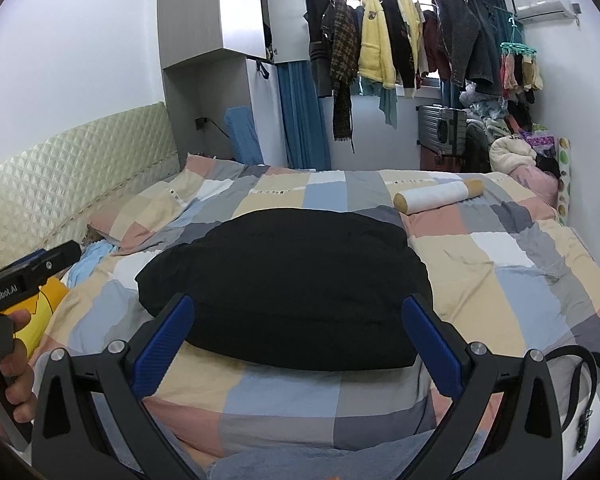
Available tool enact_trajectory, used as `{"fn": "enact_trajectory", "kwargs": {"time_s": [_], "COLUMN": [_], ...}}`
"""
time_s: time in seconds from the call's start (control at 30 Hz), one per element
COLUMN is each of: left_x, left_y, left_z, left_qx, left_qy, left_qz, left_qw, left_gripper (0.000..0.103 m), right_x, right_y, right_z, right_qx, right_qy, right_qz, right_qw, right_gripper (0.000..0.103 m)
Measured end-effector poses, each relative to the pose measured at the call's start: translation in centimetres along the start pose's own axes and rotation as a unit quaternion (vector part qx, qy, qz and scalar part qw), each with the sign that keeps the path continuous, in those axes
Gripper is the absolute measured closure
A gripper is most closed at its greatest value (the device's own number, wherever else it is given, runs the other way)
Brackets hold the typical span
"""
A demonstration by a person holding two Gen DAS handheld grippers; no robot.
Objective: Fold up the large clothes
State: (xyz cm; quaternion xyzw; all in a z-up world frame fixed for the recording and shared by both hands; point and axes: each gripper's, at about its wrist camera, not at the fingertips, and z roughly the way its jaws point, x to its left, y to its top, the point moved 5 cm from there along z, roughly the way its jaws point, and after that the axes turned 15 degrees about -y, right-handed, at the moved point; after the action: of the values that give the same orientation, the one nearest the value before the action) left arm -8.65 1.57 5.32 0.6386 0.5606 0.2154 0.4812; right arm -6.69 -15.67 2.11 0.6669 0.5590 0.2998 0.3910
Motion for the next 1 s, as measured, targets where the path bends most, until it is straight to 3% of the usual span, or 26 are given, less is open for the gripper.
{"fn": "enact_trajectory", "kwargs": {"time_s": [1.0], "left_x": [0.3], "left_y": [-0.5], "left_z": [1.1], "left_qx": [0.019], "left_qy": [0.002], "left_qz": [-0.009], "left_qw": [0.9998], "left_gripper": [0.001], "right_x": [-0.3], "right_y": [-0.3], "right_z": [0.3], "right_qx": [0.011], "right_qy": [-0.015], "right_qz": [-0.002], "right_qw": [1.000], "right_gripper": [0.000]}}
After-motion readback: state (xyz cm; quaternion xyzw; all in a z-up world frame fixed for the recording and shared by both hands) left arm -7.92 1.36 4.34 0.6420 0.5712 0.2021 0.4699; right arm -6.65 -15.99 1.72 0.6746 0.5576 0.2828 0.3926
